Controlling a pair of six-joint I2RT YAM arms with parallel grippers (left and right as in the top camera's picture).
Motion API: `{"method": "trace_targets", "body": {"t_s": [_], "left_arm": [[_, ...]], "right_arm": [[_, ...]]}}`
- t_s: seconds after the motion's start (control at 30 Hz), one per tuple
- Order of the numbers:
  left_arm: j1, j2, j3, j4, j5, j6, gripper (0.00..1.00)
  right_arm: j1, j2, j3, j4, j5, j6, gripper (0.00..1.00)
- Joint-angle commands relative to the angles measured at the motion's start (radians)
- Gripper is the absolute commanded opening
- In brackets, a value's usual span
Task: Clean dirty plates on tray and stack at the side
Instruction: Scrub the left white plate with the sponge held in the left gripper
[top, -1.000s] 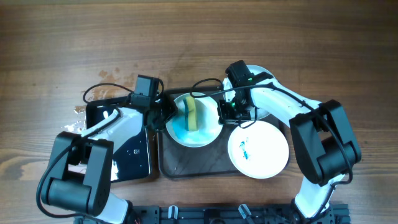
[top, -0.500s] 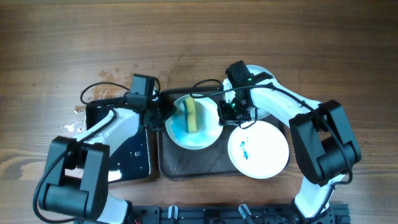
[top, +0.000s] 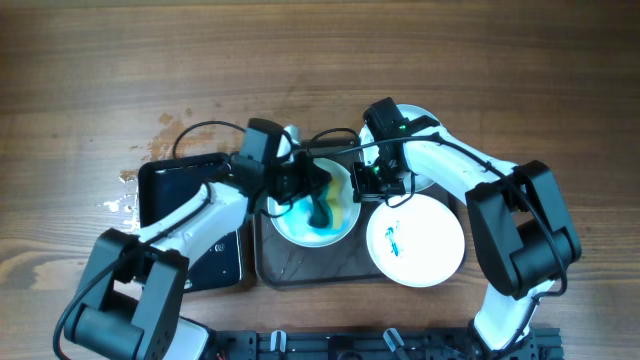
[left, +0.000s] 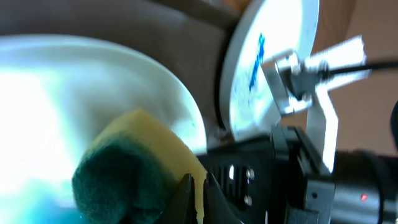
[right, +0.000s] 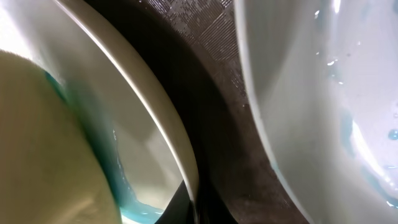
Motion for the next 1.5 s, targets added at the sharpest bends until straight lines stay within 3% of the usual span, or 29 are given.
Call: {"method": "trace_targets", "body": {"t_s": [0.0,0.2,0.43,0.6,0.7,0.73,0.9,1.13,1.47], "left_arm": [[-0.006,-0.014,-0.007,-0.004,-0.050,-0.025,0.04],[0.098,-0.015,-0.007,0.014,-0.051,-0.035,0.20],[0.142,-0.015,0.021,0.068,-0.021,-0.009,0.21],[0.137,-0.015,0.031,0.055,0.010,-0.008,0.16],[0.137,-0.016,0.031,0.006,0.056,0.015,0.30],[0.136,-0.016,0.031,-0.020,0.062,0.018,0.31],[0.066,-0.016,0.031,-0.121,0.061,0.018,0.31],[-0.083,-0.011,0.031,-0.138,-0.017,-0.008,0.29],[-0.087,-0.009,0.031,-0.196,-0.151,-0.016,0.31]], "right_arm": [[-0.006,0.018,-0.011,-0.005,0.058,-0.018,0.04],[-0.006,0.018,-0.011,-0.008,0.059,-0.019,0.05],[-0.006,0.018,-0.011,-0.009,0.059,-0.021,0.05],[-0.006,0.018,-0.011,-0.010,0.059,-0.021,0.05],[-0.006,0.018,-0.011,-0.017,0.059,-0.021,0.05],[-0.006,0.018,-0.011,-0.018,0.059,-0.021,0.04],[-0.006,0.018,-0.011,-0.016,0.059,-0.021,0.04],[-0.006,0.018,-0.011,-0.016,0.059,-0.021,0.05],[-0.006,0.018,-0.011,-0.016,0.059,-0.021,0.04]]}}
